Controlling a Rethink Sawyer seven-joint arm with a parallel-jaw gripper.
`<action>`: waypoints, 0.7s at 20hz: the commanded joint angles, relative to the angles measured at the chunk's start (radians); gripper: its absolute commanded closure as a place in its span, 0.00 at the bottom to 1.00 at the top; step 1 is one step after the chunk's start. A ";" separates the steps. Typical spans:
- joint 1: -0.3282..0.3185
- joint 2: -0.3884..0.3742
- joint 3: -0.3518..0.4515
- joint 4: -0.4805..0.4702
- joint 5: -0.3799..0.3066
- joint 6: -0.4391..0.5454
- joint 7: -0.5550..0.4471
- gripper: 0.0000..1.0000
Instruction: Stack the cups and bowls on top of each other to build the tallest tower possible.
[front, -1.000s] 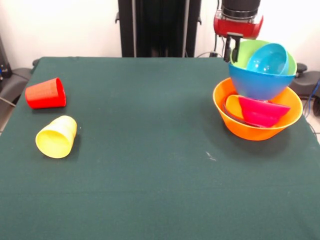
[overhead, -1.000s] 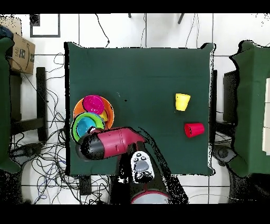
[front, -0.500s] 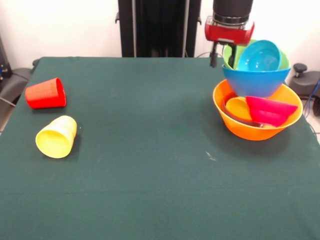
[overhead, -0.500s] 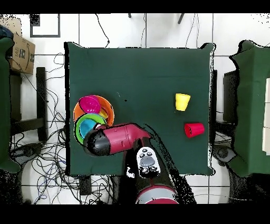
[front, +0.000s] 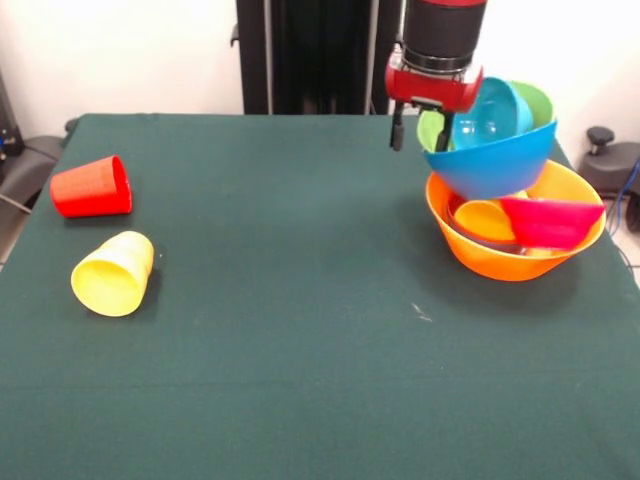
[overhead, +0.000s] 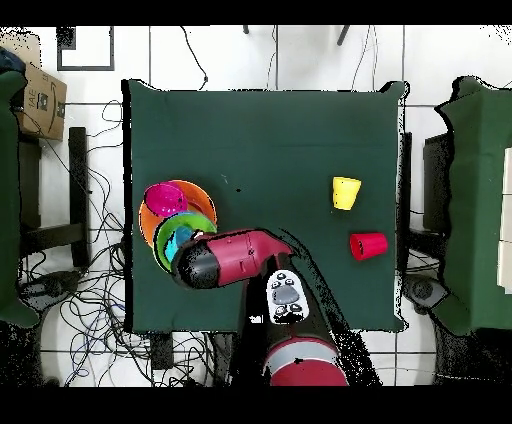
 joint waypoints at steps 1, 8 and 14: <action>0.041 0.058 -0.026 -0.114 -0.089 -0.091 0.015 0.00; 0.064 -0.002 0.002 -0.068 -0.034 -0.053 0.043 0.00; 0.108 -0.074 0.013 -0.052 0.033 0.027 0.077 0.00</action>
